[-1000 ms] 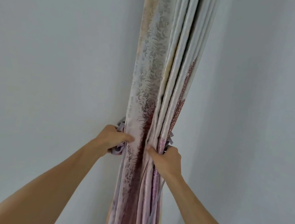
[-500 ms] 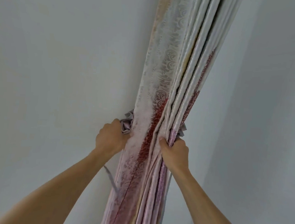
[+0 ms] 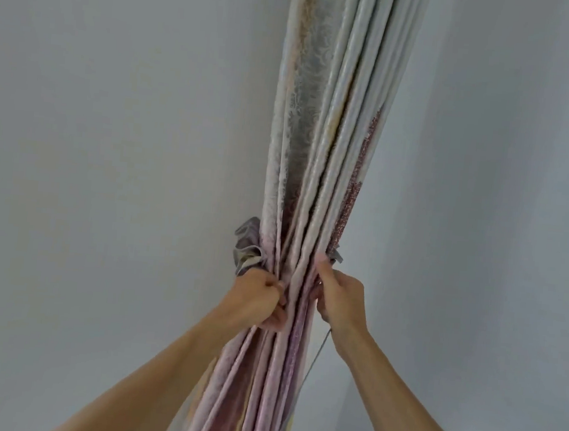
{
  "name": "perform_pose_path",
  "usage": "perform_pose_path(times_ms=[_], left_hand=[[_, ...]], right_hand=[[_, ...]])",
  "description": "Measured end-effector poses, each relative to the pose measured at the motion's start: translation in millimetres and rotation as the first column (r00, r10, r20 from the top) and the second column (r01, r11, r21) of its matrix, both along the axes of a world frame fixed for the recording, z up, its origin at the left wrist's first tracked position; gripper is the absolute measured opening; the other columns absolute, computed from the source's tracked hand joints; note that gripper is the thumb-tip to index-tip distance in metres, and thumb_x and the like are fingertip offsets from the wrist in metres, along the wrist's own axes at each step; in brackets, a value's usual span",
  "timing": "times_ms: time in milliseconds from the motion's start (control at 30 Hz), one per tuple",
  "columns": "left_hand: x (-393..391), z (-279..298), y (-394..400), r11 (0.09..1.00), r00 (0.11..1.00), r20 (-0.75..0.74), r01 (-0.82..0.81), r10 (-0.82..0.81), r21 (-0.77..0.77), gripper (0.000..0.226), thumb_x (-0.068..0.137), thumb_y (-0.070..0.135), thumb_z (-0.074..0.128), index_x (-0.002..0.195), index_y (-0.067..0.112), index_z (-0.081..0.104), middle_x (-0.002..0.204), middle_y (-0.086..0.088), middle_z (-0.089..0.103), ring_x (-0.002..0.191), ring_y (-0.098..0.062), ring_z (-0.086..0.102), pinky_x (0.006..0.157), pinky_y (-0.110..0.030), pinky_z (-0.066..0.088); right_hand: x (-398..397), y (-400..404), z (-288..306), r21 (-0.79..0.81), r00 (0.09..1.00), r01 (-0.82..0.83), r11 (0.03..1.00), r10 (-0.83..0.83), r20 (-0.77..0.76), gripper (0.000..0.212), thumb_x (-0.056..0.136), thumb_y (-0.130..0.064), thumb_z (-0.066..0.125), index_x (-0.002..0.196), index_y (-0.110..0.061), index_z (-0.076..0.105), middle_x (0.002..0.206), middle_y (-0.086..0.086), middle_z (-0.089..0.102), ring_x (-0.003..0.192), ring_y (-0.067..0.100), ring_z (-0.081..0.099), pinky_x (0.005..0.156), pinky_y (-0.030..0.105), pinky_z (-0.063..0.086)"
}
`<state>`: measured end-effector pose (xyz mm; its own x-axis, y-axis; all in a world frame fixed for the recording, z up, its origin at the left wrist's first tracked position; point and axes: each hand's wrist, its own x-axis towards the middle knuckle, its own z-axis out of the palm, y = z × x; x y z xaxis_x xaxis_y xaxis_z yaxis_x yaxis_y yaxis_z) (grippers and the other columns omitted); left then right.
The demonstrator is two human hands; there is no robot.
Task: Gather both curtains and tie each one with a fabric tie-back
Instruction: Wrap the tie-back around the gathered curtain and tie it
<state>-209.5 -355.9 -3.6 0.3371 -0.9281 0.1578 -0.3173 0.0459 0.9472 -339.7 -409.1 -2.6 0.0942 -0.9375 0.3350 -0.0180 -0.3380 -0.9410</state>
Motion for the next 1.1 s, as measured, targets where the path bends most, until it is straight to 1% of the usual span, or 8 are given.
perform_pose_path(times_ms=[67,167,400,567,700,900,1000,1100], left_hand=[[-27.8,3.2,-9.3,0.997,0.963,-0.262,0.080,-0.071,0.023,0.029,0.098,0.006,0.042,0.076,-0.001,0.059,0.070,-0.016,0.065,0.058,-0.023,0.065,0.050,-0.026,0.057],[-57.0,-0.2,-22.9,0.992,0.944,-0.306,0.124,-0.124,-0.019,0.024,0.095,0.004,0.048,0.077,0.002,0.063,0.075,-0.011,0.067,0.071,-0.022,0.064,0.069,-0.029,0.055],[-96.9,-4.9,-36.9,0.981,0.965,-0.177,0.185,-0.192,-0.054,0.024,0.095,0.008,0.052,0.076,0.005,0.067,0.070,-0.016,0.052,0.051,-0.016,0.044,0.051,-0.024,0.036],[-107.4,-7.6,-29.1,0.983,0.960,-0.213,0.183,-0.183,-0.018,0.021,0.095,0.011,0.051,0.087,0.005,0.070,0.069,-0.010,0.072,0.062,-0.021,0.072,0.062,-0.028,0.060],[-106.8,-6.2,-23.1,0.972,0.919,-0.334,0.232,-0.211,0.024,0.027,0.095,0.014,0.047,0.092,0.005,0.072,0.088,-0.016,0.076,0.082,-0.030,0.074,0.070,-0.032,0.060],[-95.3,1.7,-28.5,0.978,0.954,-0.247,0.194,-0.172,0.070,0.027,0.096,0.010,0.044,0.075,0.010,0.061,0.046,0.000,0.045,0.030,-0.007,0.025,0.032,-0.015,0.015],[-96.3,5.0,-27.3,0.958,0.938,-0.225,0.282,-0.264,0.050,0.025,0.097,0.013,0.046,0.079,0.009,0.063,0.046,0.002,0.038,0.032,-0.007,0.022,0.034,-0.018,0.013],[-97.8,4.2,-33.2,0.997,0.998,-0.005,0.065,-0.066,-0.038,0.025,0.092,0.016,0.054,0.075,0.012,0.071,0.047,0.004,0.046,0.037,-0.008,0.035,0.038,-0.019,0.025]], right_hand=[[-31.0,-2.3,-0.8,0.090,0.997,-0.019,0.996,0.011,0.082,0.044,0.093,-0.039,0.053,0.064,-0.006,0.056,0.053,0.008,0.052,0.039,0.013,0.030,0.040,0.023,0.022],[-74.7,-6.8,-6.2,0.029,0.972,0.104,0.994,-0.096,-0.215,0.026,0.087,-0.012,0.052,0.066,0.002,0.058,0.041,-0.010,0.038,0.045,0.015,0.023,0.046,0.025,0.018],[-126.9,2.5,1.0,0.072,0.942,-0.089,0.993,0.108,-0.318,0.029,0.092,-0.025,0.063,0.068,-0.013,0.072,0.068,-0.003,0.056,0.060,0.010,0.045,0.067,0.024,0.037],[-129.6,-2.8,2.8,0.192,0.942,-0.304,0.933,0.325,-0.089,0.011,0.088,-0.011,0.067,0.084,-0.005,0.076,0.067,0.003,0.070,0.053,0.010,0.054,0.060,0.023,0.040],[-119.2,-0.7,0.4,0.132,0.965,-0.259,0.957,0.261,0.001,0.006,0.085,-0.011,0.071,0.085,-0.011,0.077,0.075,0.004,0.077,0.055,0.010,0.063,0.058,0.016,0.046],[-110.4,-7.9,-9.7,0.050,0.994,-0.111,0.993,0.111,0.001,0.013,0.090,-0.010,0.065,0.083,-0.008,0.075,0.077,0.003,0.074,0.063,0.007,0.063,0.060,0.018,0.052],[-101.5,-5.5,-21.2,0.101,0.985,-0.148,0.984,0.138,0.107,0.019,0.092,-0.006,0.061,0.076,-0.007,0.071,0.074,0.008,0.065,0.062,0.012,0.057,0.063,0.022,0.053],[-97.8,-4.6,-23.8,0.103,0.983,-0.122,0.987,0.106,0.149,0.022,0.089,-0.011,0.066,0.070,-0.014,0.075,0.069,0.002,0.065,0.063,0.010,0.056,0.065,0.025,0.048]])
